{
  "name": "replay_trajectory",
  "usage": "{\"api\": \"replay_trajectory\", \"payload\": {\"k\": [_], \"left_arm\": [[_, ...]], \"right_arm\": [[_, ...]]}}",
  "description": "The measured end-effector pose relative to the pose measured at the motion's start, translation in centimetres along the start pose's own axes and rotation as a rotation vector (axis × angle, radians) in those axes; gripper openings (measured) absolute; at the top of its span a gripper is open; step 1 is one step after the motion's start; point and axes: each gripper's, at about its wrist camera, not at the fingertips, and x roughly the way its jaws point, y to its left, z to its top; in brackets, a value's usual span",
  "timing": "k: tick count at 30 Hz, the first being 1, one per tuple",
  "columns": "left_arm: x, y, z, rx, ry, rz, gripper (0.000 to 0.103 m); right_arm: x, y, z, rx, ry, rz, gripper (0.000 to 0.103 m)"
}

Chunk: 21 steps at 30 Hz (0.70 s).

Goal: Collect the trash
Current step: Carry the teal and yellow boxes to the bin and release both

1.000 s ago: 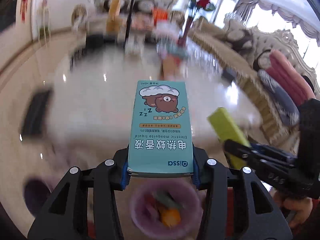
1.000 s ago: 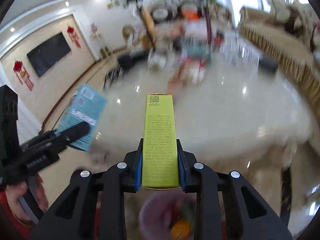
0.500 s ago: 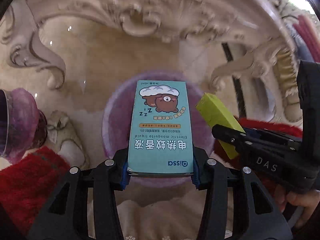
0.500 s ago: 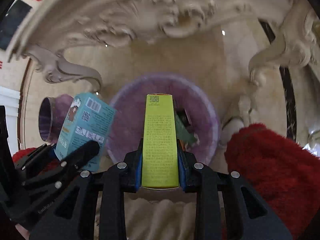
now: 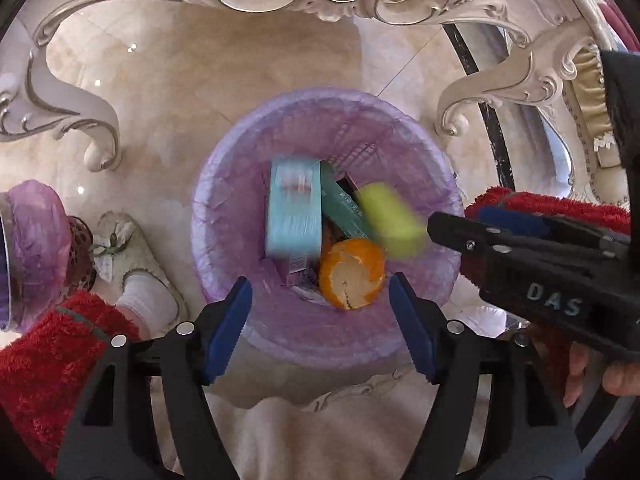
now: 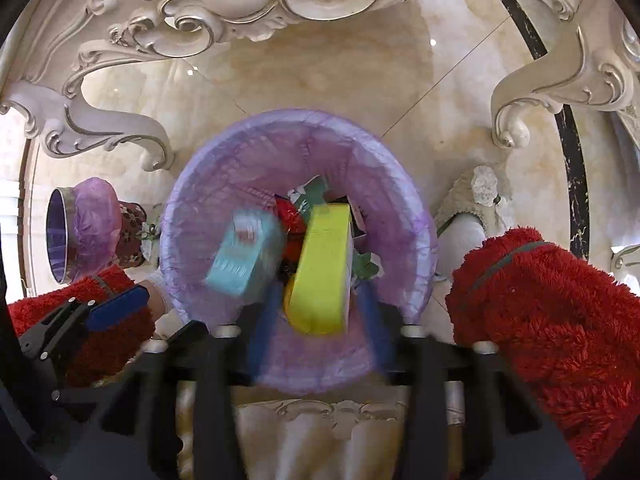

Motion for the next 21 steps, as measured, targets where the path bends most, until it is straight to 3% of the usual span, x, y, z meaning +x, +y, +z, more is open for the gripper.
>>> {"api": "replay_trajectory", "payload": {"k": [7,17,21], "left_arm": [[-1.3,1.0,0.0,-0.041,-0.046,-0.002,0.069],[-5.9,1.5,0.3,-0.048,-0.206,0.031,0.069],[-9.8,1.2,0.8,-0.015,-0.308,0.024,0.069]], "right_arm": [[-1.2,-0.8,0.3,0.052,-0.059,0.043,0.055],[-4.7,-1.1,-0.1,0.062,-0.156,0.111,0.055],[-8.4,-1.2,0.2,0.026,-0.254,0.149,0.055]]}}
